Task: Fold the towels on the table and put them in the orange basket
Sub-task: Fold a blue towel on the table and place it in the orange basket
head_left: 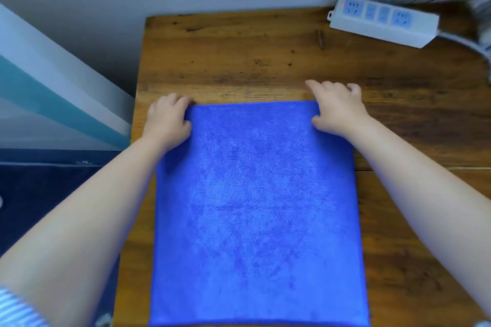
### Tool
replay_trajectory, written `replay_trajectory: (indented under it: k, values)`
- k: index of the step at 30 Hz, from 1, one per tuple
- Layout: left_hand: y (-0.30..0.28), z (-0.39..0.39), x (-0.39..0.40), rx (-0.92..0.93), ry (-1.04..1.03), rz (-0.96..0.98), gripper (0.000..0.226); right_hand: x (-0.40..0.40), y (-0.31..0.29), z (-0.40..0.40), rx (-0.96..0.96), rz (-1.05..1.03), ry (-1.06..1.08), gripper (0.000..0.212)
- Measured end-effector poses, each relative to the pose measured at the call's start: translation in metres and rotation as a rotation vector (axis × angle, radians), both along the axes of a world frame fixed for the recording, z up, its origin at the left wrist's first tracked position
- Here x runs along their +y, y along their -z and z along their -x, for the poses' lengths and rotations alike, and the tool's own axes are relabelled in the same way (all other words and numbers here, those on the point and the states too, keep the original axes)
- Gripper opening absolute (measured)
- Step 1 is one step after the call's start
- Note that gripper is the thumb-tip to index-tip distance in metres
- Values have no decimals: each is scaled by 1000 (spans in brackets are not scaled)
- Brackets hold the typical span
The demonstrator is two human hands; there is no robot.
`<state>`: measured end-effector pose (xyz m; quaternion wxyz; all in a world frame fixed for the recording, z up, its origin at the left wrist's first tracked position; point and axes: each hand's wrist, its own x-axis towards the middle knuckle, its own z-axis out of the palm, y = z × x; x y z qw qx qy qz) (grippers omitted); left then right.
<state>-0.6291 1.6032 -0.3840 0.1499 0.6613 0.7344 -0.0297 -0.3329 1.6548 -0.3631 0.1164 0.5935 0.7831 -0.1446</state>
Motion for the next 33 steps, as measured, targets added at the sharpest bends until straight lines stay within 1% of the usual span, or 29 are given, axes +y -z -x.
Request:
replay_trajectory:
  k: [2,4,5,6,8,9,13,16,19,22,25,28,31,33]
  values:
    - [-3,2,0,79,-20,20,50,4,-6,1,-80,14,-1,47]
    - [-5,1,-3,132,-18,11,44,2,-9,6,-76,7,19,21]
    - [-6,-1,-5,157,-6,-4,39,0,-11,9,-75,-5,32,13]
    - [-7,-2,-5,186,10,-21,34,-1,-12,11,-85,-20,43,11]
    - [-9,-3,-12,214,26,-68,27,-7,-13,10,-105,-63,63,15]
    - [-10,-1,-17,196,19,-105,26,-10,-14,8,-97,-93,73,18]
    - [-19,3,-52,53,-35,-282,26,-33,-26,-10,-15,-203,86,20]
    - [-23,4,-84,-37,-39,-356,26,-60,-38,-20,65,-247,66,18]
    - [-31,7,-118,-83,62,-392,24,-100,-48,-23,107,-257,43,18]
    - [-44,10,-144,-94,260,-447,16,-137,-53,-28,83,-267,61,18]
    - [-56,13,-174,-52,465,-424,12,-174,-54,-35,-24,-292,77,21]
    - [-61,14,-202,-35,586,-394,11,-209,-53,-40,-18,-323,60,18]
    - [-65,11,-228,-67,623,-314,30,-242,-50,-44,8,-367,45,17]
    - [-67,6,-247,-57,665,-239,36,-266,-50,-46,18,-386,29,20]
